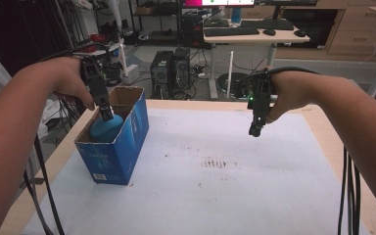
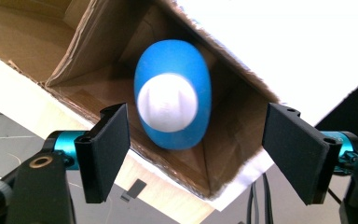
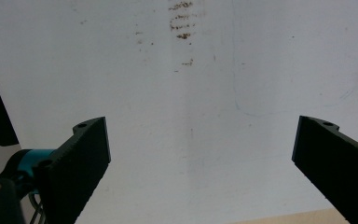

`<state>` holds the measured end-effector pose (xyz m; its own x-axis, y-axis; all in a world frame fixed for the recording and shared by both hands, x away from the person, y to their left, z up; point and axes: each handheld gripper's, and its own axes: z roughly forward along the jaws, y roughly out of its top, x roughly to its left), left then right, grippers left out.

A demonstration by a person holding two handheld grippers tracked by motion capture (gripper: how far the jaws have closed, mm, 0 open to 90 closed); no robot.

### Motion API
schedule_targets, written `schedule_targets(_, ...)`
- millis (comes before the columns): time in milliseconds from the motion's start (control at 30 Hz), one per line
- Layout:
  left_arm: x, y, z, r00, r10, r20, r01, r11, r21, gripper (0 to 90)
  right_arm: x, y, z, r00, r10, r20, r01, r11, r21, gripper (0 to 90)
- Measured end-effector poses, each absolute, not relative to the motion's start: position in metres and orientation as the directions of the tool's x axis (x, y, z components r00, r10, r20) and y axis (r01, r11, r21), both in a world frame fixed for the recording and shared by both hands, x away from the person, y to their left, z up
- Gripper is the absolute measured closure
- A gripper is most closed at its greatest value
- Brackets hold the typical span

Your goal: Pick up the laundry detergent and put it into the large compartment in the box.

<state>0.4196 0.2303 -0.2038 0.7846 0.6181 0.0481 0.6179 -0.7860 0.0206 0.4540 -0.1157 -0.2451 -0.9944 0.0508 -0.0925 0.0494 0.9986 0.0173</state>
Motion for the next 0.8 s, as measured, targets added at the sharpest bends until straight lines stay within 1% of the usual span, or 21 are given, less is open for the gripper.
schedule_targets(100, 0.417, 0.224, -0.198, 0.798, 0.601, 0.045, 0.601, -0.799, 0.018, 21.2, 0.454, -0.115, -0.244, -0.995, 0.049, -0.091, 0.047, 0.999, 0.016, 3.2)
schedule_targets(167, 0.417, 0.221, -0.196, 0.800, 0.598, 0.052, 0.598, -0.801, 0.018, 15.3, 0.454, -0.115, -0.244, -0.995, 0.045, -0.091, 0.044, 0.999, 0.019, 3.2)
schedule_targets(300, 0.414, 0.208, -0.188, 0.822, 0.568, 0.039, 0.567, -0.823, 0.038, 15.2, 0.453, -0.115, -0.243, -0.995, 0.042, -0.090, 0.040, 0.999, 0.019, 3.2)
schedule_targets(533, 0.410, 0.185, -0.189, 0.866, 0.499, 0.018, 0.498, -0.866, 0.048, 12.8, 0.451, -0.114, -0.242, -0.995, 0.047, -0.090, 0.046, 0.999, 0.019, 3.2)
schedule_targets(600, 0.410, 0.180, -0.190, 0.867, 0.498, 0.017, 0.496, -0.867, 0.044, 12.3, 0.450, -0.114, -0.242, -0.995, 0.043, -0.092, 0.041, 0.999, 0.018, 3.2)
schedule_targets(633, 0.410, 0.180, -0.190, 0.867, 0.498, 0.017, 0.496, -0.867, 0.044, 8.4, 0.450, -0.114, -0.242, -0.995, 0.043, -0.092, 0.041, 0.999, 0.018, 3.2)
schedule_targets(667, 0.409, 0.175, -0.192, 0.874, 0.485, 0.000, 0.485, -0.874, 0.039, 8.4, 0.451, -0.115, -0.243, -0.995, 0.033, -0.092, 0.031, 0.999, 0.015, 3.2)
schedule_targets(800, 0.408, 0.165, -0.197, 0.888, 0.460, -0.009, 0.460, -0.888, 0.030, 8.4, 0.449, -0.115, -0.243, -0.995, 0.044, -0.091, 0.043, 0.999, 0.013, 3.2)
